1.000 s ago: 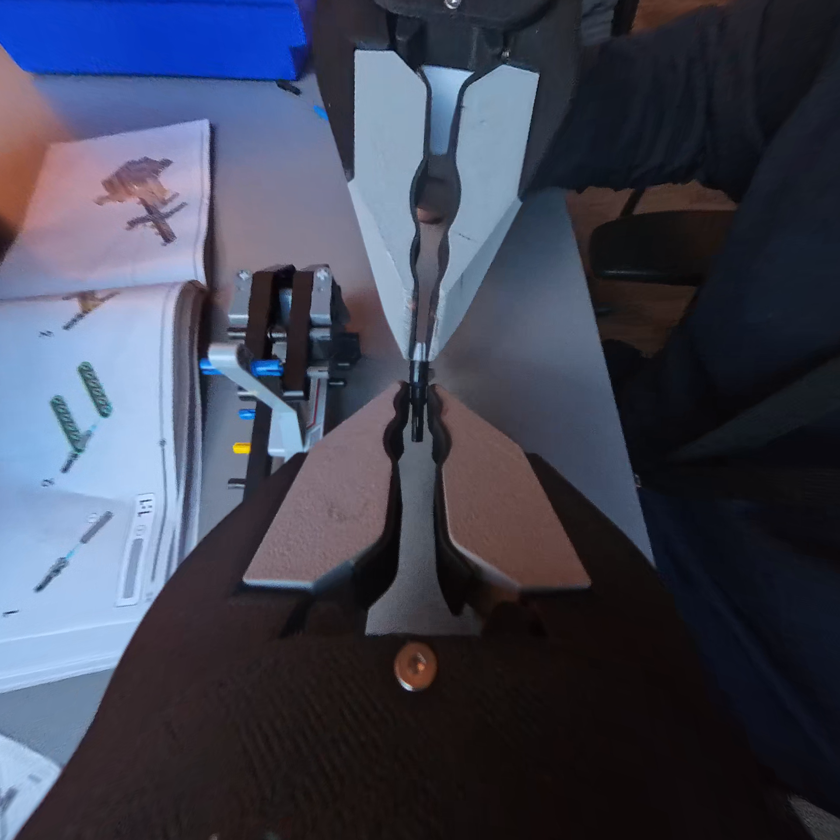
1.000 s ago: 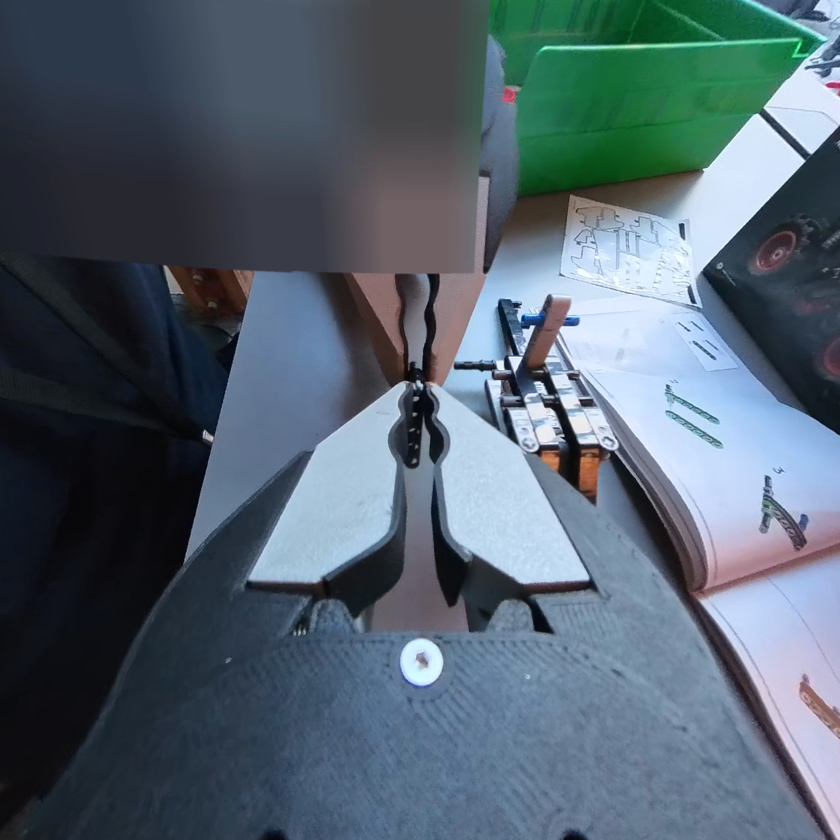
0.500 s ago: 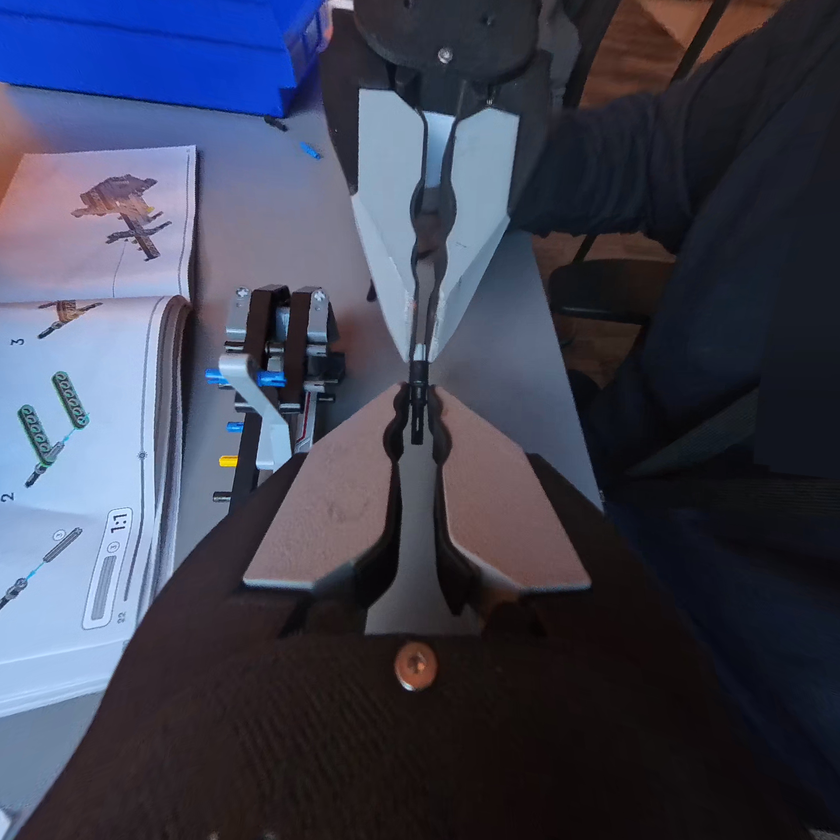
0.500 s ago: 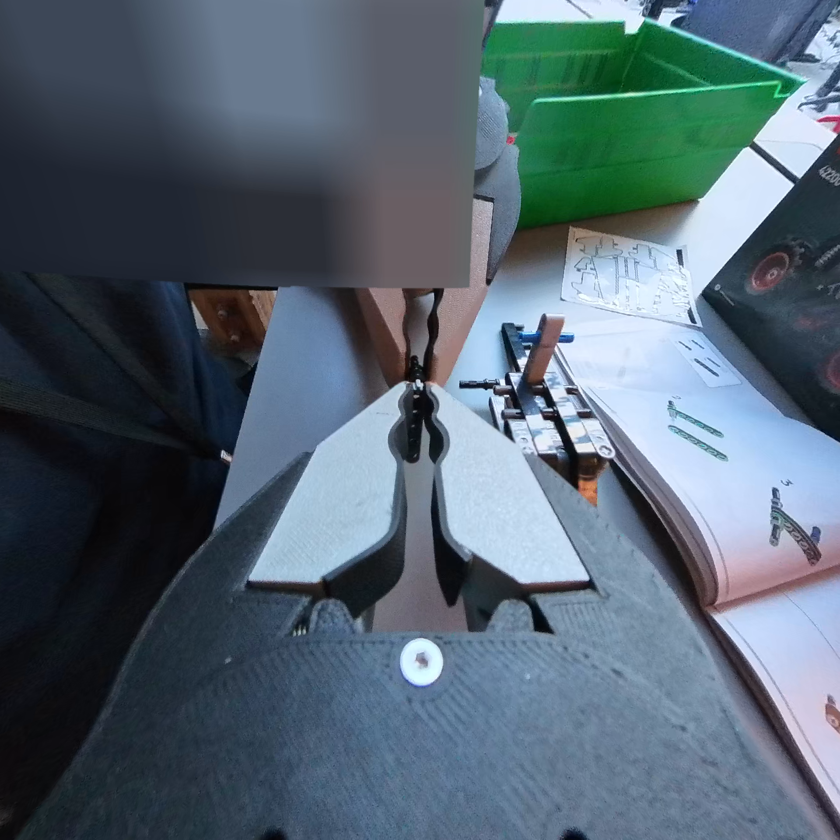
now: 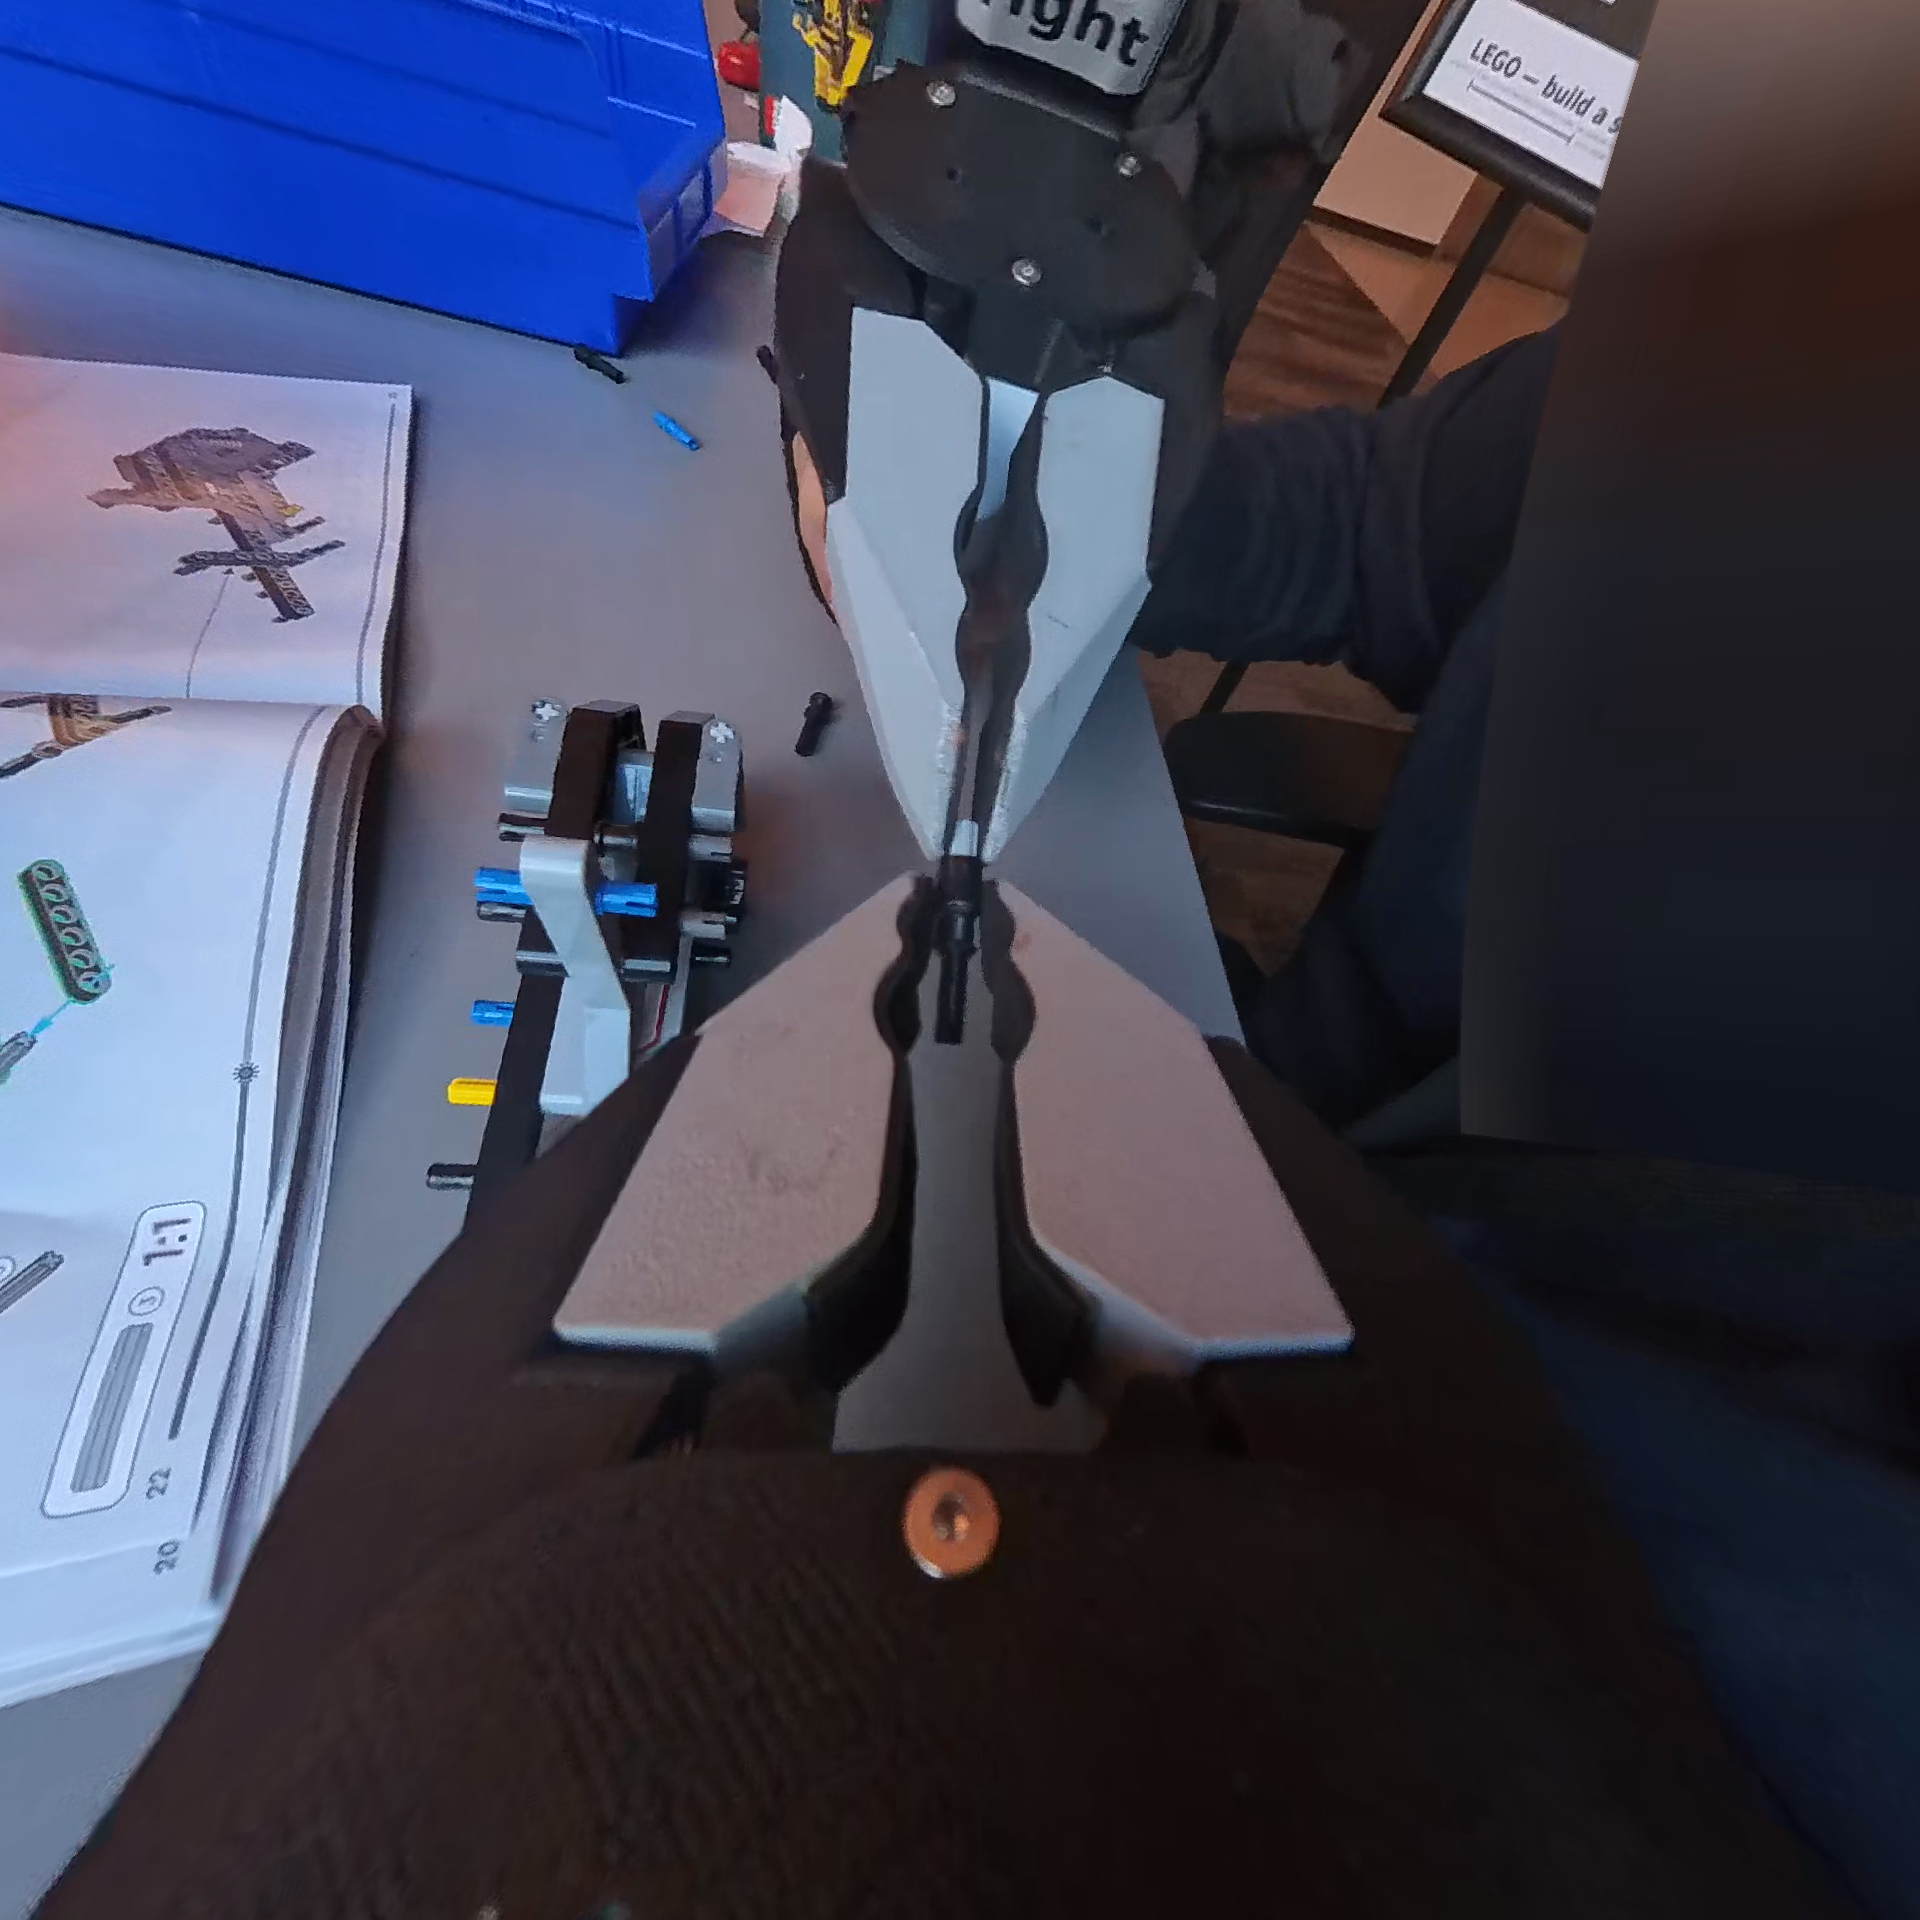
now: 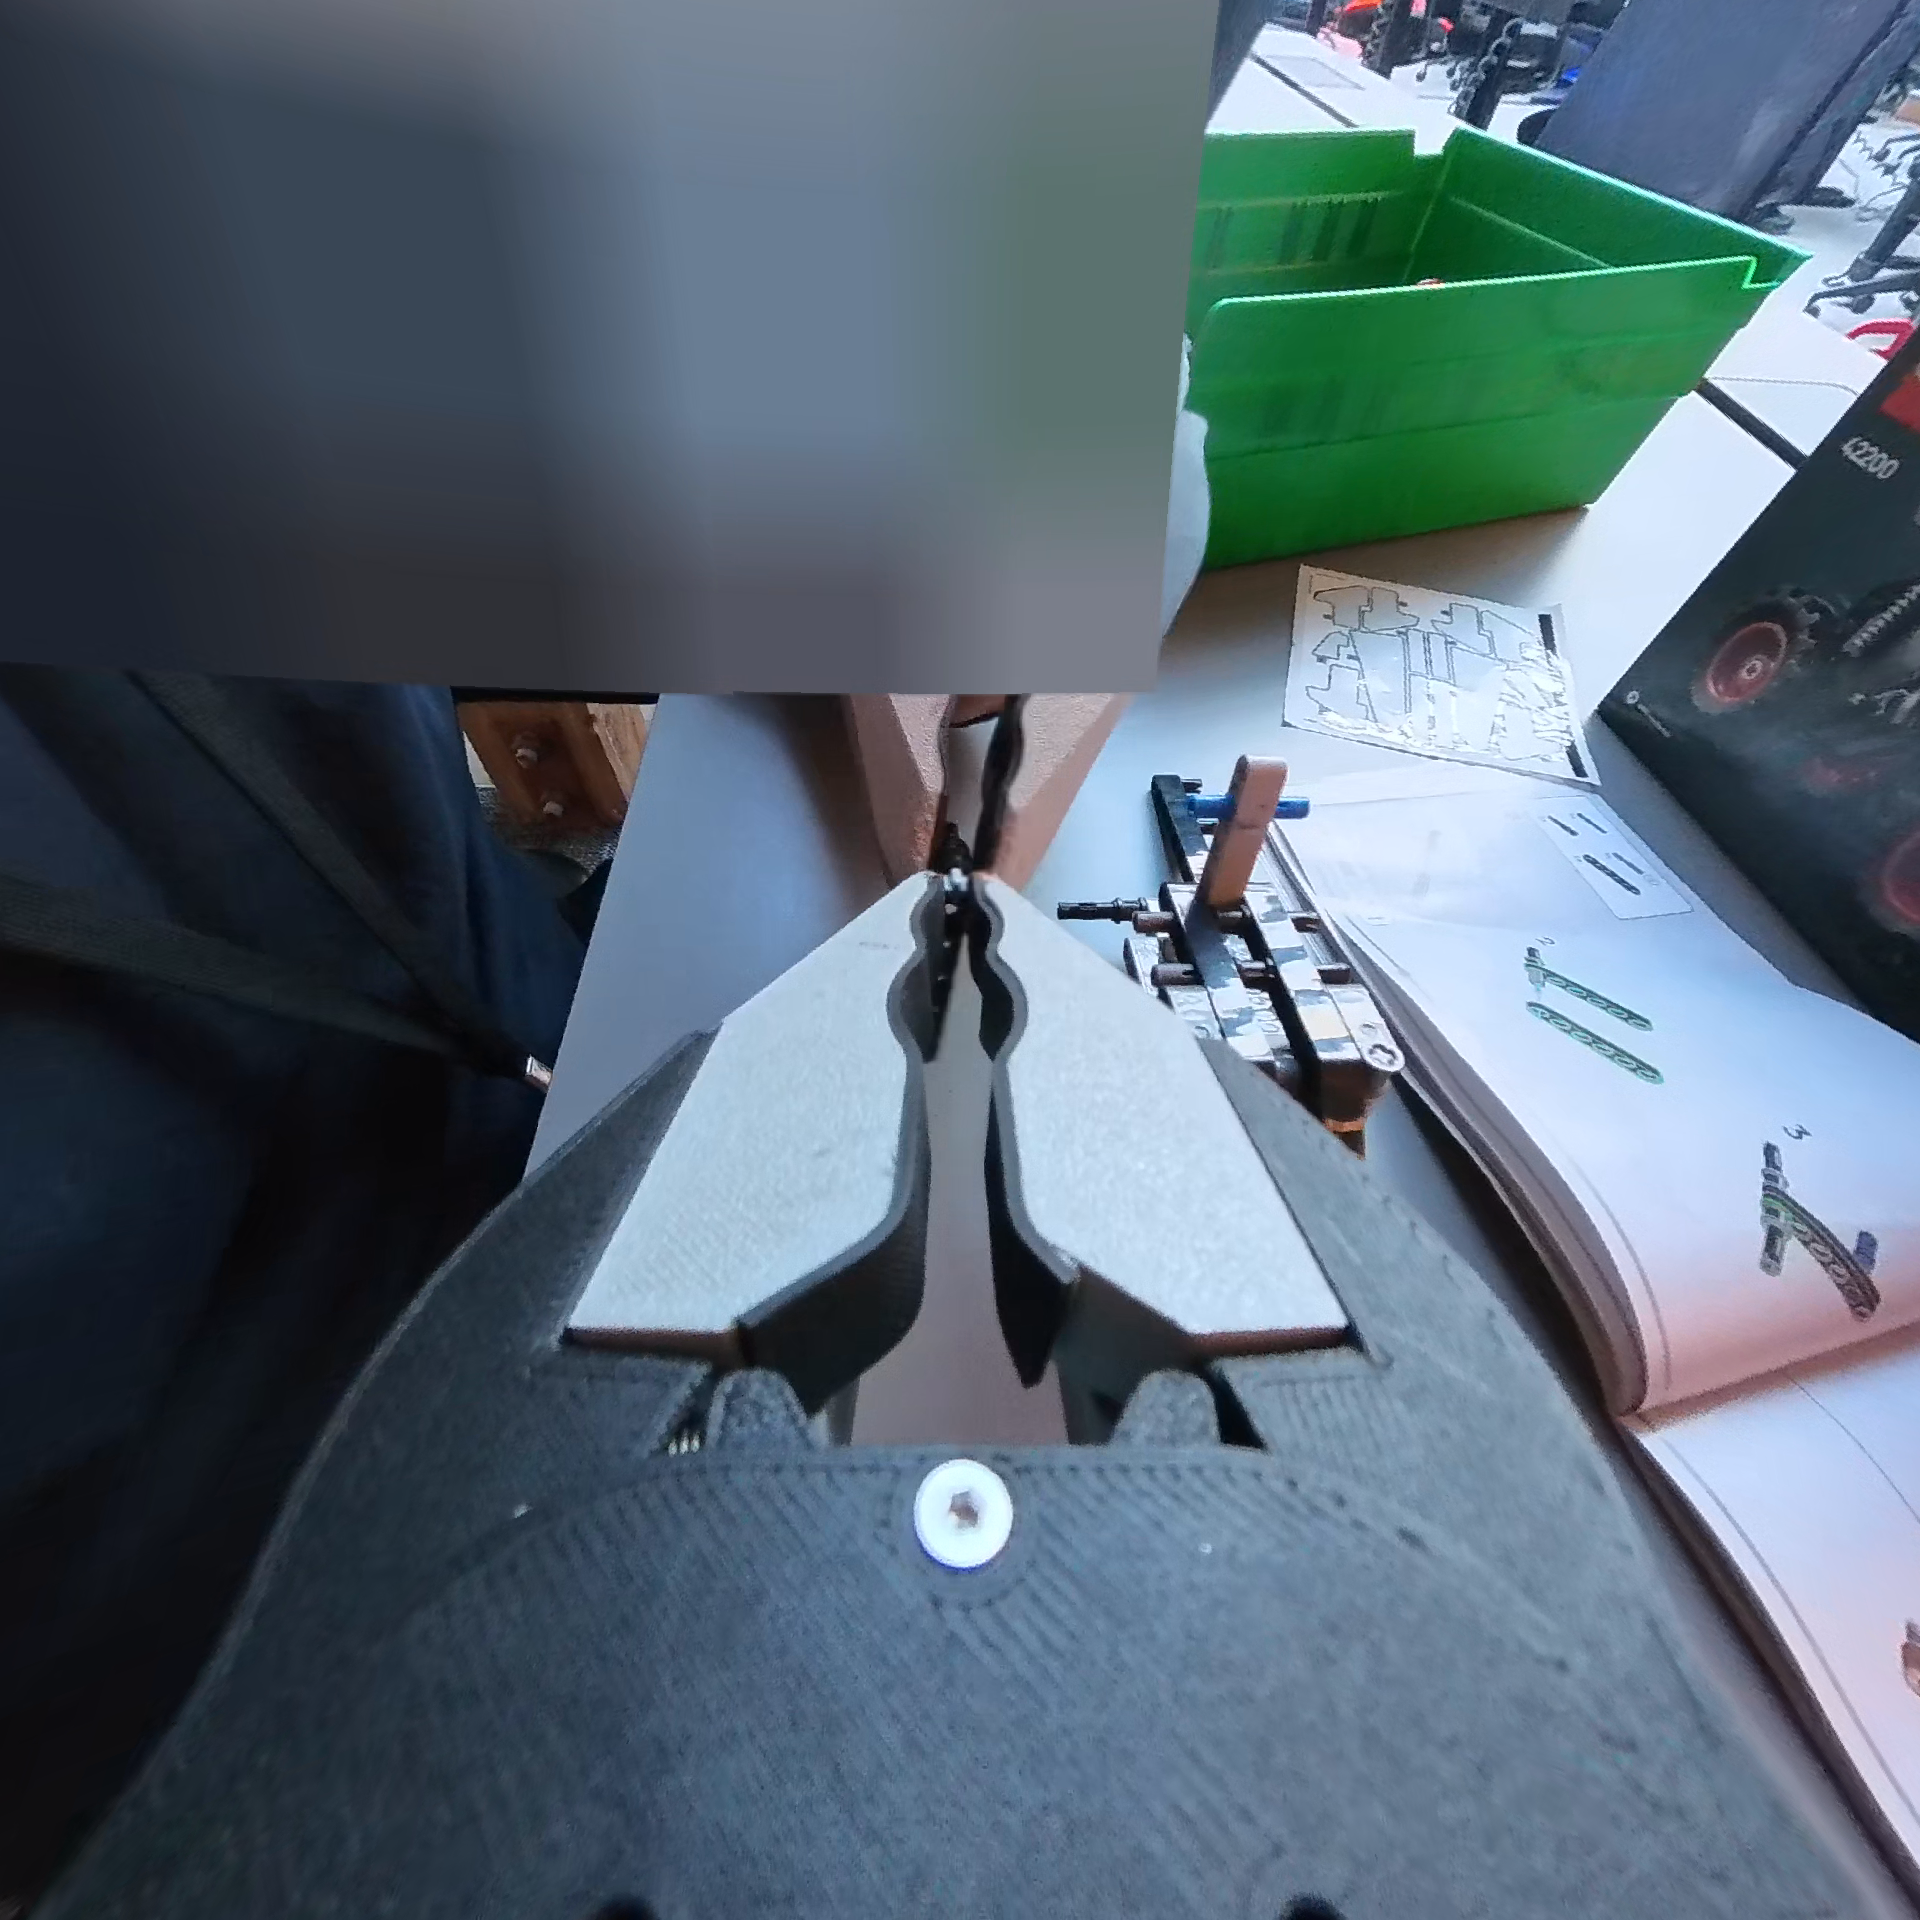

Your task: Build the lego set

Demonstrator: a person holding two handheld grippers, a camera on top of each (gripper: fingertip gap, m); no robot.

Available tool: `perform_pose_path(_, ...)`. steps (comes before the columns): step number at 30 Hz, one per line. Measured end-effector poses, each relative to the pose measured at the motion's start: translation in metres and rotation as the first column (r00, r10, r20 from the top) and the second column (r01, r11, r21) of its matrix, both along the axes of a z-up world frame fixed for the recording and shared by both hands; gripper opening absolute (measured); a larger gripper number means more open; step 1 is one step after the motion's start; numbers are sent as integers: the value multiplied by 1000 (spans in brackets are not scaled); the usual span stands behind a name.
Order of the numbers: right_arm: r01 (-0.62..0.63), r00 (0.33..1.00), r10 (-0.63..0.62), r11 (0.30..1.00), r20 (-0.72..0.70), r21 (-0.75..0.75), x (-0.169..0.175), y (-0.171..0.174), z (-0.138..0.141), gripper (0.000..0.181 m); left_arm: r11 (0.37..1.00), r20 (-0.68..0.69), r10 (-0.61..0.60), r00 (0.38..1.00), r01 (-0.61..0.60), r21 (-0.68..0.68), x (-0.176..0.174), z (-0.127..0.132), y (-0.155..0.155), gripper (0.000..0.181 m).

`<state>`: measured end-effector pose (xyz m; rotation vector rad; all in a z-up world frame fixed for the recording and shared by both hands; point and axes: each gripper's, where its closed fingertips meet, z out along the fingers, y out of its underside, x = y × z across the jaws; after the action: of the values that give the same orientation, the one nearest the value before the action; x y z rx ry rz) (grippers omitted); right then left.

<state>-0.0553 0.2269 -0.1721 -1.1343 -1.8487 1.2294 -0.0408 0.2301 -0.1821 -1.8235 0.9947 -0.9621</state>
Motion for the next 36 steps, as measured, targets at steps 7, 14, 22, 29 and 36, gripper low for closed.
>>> perform_pose_path(7,2,1000,-2,1000,0,0,0,1,-1,1,1000,23,2,1000,-2,-22,0,1,0,6)
perform_pose_path(14,12,999,-12,1000,35,16,-1,2,-9,1,999,-83,31,996,-28,31,-2,-8,2,5)
perform_pose_path(22,-1,998,-4,998,61,69,1,0,-14,1,998,-132,36,991,-28,57,-1,-13,1,6)
perform_pose_path(29,3,998,-5,1000,64,29,1,2,-13,1,998,-102,30,994,-24,59,-2,-11,1,6)
perform_pose_path(36,13,997,-17,999,70,52,1,4,-15,1,996,-136,48,990,-37,80,-3,-14,3,6)
